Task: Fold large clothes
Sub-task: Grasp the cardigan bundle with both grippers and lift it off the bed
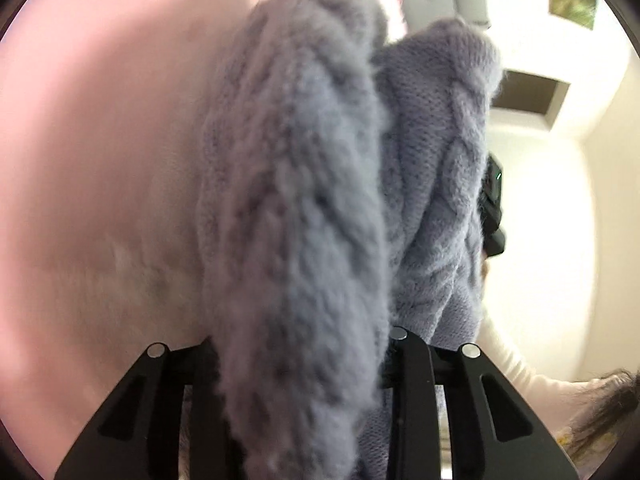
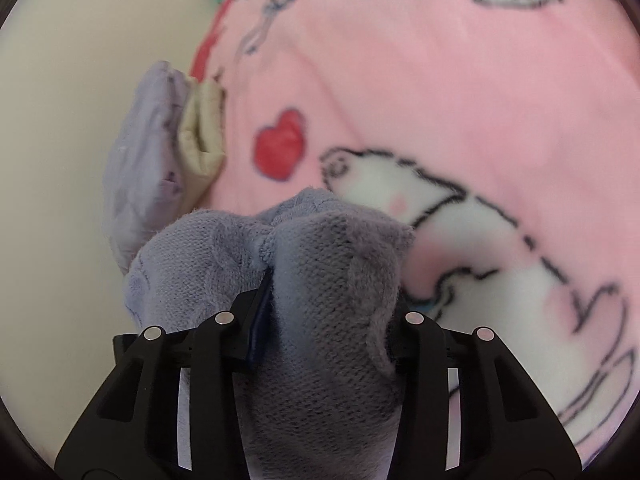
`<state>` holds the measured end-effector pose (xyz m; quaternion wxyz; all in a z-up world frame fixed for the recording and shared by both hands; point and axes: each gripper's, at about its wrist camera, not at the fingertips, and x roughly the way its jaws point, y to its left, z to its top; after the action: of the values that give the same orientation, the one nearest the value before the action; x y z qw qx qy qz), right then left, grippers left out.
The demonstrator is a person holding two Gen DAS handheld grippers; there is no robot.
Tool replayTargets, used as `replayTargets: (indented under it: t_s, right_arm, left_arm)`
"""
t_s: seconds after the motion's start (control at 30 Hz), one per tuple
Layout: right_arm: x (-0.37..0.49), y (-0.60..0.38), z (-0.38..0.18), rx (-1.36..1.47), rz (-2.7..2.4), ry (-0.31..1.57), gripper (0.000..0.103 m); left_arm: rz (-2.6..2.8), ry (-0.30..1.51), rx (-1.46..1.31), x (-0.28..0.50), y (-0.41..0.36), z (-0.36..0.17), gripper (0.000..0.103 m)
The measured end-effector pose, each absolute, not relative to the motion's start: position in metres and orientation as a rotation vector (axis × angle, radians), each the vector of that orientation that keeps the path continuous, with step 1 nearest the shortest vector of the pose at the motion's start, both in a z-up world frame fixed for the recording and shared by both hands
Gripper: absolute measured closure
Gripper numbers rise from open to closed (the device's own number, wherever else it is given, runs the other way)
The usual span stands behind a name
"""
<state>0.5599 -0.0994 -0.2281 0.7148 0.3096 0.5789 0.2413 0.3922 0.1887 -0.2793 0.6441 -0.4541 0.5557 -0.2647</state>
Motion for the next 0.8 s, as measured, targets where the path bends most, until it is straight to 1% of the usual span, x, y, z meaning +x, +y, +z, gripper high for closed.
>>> replayTargets:
  t_s: [0.13, 0.23, 0.3, 0.4, 0.63, 0.8]
  right_arm:
    - [0.534, -0.103, -0.194, 0.692, 0.582, 1.21, 0.064]
    - [0.512, -0.101, -0.165, 0.654, 0.635, 1.169, 0.064]
    - [0.5, -0.093, -0.144, 0.614, 0.671, 1.148, 0.064]
    - [0.476, -0.077, -0.106, 0.542, 0.726, 1.117, 0.064]
    - [0.44, -0.048, -0.033, 0.497, 0.861, 1.057, 0.064]
    - [0.432, -0.006, 0.018, 0.426, 0.958, 0.98, 0.064]
  left_arm:
    - [-0.583, 1.232, -1.031, 0.364, 0.196, -0.263, 0.071]
    - [-0.58, 1.176, -1.062, 0.341, 0.22, -0.245, 0.071]
    - [-0.552, 1.136, -1.026, 0.324, 0.225, -0.222, 0.071]
    - [-0.484, 1.129, -0.959, 0.304, 0.233, -0.184, 0.071]
    - [-0.327, 1.072, -0.907, 0.258, 0.252, -0.1, 0.071]
    - [-0.234, 0.982, -0.949, 0.206, 0.243, -0.074, 0.071]
